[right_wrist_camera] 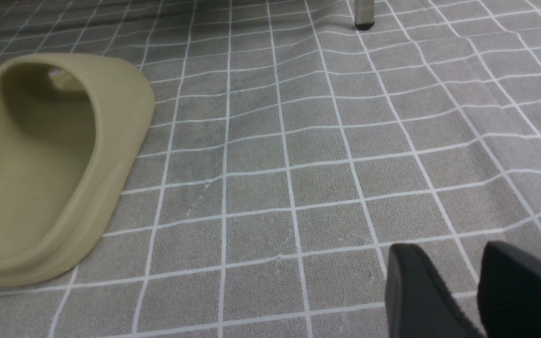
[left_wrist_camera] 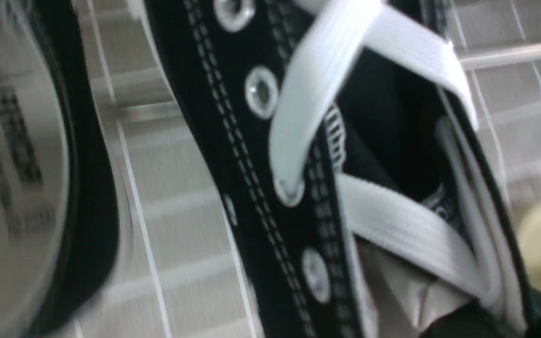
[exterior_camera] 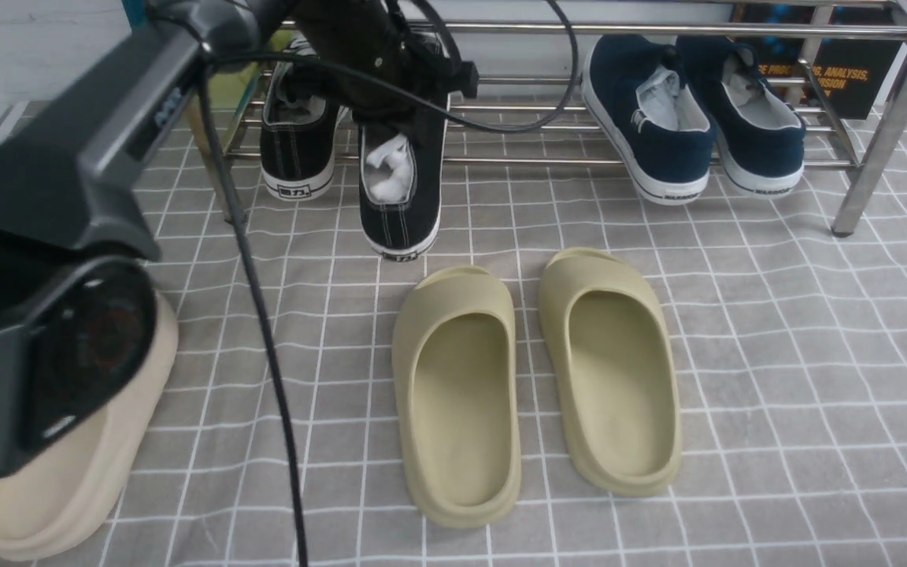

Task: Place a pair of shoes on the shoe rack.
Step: Use the left arm to put a shoe into the shoe rack

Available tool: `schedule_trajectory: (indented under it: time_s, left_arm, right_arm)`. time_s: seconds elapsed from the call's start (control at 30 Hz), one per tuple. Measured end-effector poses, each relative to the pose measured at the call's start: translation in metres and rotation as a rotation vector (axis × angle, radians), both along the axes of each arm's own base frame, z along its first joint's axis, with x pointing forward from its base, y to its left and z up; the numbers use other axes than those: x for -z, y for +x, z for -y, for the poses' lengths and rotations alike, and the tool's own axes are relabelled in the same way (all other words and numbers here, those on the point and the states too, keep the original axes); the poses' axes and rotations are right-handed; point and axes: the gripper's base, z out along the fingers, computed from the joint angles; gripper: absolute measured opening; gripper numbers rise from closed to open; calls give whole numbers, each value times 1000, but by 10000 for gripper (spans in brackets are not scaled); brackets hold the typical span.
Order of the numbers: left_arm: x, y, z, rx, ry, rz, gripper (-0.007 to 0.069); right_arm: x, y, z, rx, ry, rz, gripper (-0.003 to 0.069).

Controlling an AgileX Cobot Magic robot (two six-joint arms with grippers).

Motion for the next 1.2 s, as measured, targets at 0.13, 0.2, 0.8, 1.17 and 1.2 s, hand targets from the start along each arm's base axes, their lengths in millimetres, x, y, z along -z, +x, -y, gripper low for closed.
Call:
schedule_trajectory:
  time_s: [0.13,0.2,0.8,1.17,1.2]
  left_arm:
    - [11,19,-1,-18,-4,70,12]
    - [18,27,-1,-26,1,110,12]
    - [38,53,0,-42,13,289,295]
    - [-26,18,-11,-38,16,231,249]
    - [-34,13,-12,-36,13,224,200]
  right_arm:
    - [0,0,0,0,0,0,239]
    - [0,0,0,0,0,0,239]
    - [0,0,0,0,0,0,239]
    - [0,0,0,0,0,0,239]
    - [0,0,0,0,0,0,239]
